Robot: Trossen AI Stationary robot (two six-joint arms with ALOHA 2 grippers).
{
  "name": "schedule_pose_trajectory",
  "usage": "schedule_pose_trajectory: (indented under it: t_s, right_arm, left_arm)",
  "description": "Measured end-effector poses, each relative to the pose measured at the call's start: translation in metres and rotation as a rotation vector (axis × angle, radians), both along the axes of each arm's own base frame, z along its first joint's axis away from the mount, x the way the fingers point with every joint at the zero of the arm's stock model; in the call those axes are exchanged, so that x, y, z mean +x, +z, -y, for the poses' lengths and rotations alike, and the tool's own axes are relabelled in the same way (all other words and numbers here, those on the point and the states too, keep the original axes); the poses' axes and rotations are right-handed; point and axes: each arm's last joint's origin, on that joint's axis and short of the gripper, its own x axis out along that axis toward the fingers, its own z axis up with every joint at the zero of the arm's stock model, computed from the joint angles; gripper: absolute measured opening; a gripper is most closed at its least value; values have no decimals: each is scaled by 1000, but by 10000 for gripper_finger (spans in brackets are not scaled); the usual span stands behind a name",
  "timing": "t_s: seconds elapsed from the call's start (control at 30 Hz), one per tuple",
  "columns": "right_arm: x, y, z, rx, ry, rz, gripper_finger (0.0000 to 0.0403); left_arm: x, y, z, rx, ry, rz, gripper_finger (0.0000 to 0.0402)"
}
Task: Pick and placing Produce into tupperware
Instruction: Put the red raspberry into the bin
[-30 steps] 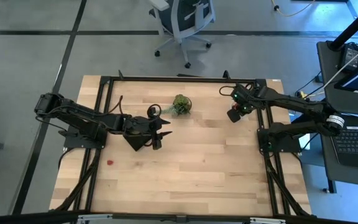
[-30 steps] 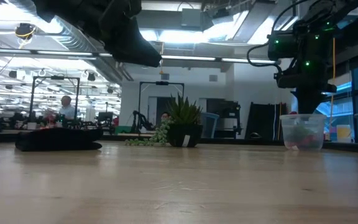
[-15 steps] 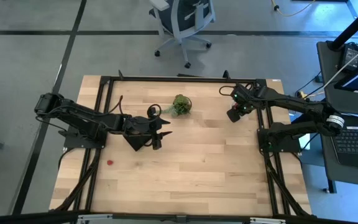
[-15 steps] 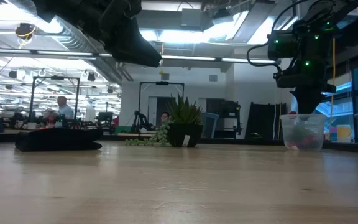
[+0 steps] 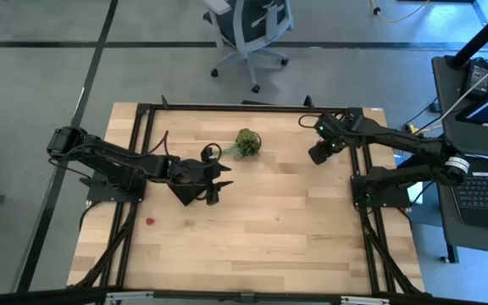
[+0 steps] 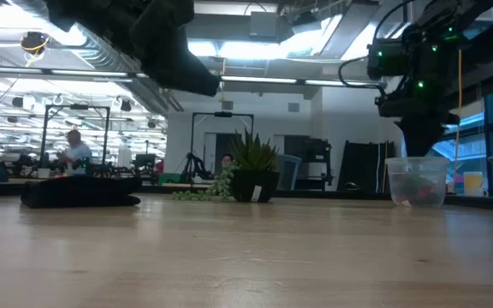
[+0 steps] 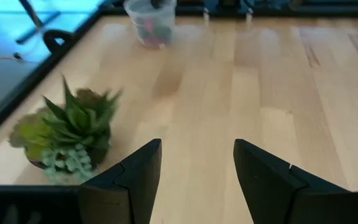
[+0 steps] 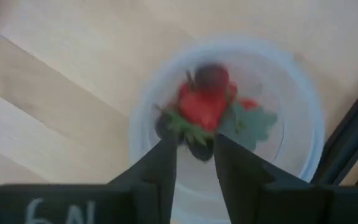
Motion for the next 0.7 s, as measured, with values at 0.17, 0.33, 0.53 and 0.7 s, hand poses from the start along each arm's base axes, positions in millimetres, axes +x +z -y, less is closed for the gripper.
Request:
schedule_pose_trajectory:
  t_s: [0.17,0.33,0.53,0.7]
  right_arm:
    - [9,28,3,-79,48,101,121]
    - [30,56,-1,-221,151,301,122]
    - [65,69,-23,-391,374,561,122]
    - [86,66,-49,-488,529,745,122]
  left_arm:
    - [-5,-9,5,-44,-76,-108,195]
    - [-12,-17,13,-65,-124,-217,195]
    - [-19,-23,20,-167,-91,-283,195]
    - [-32,-33,27,-380,-42,-438,195]
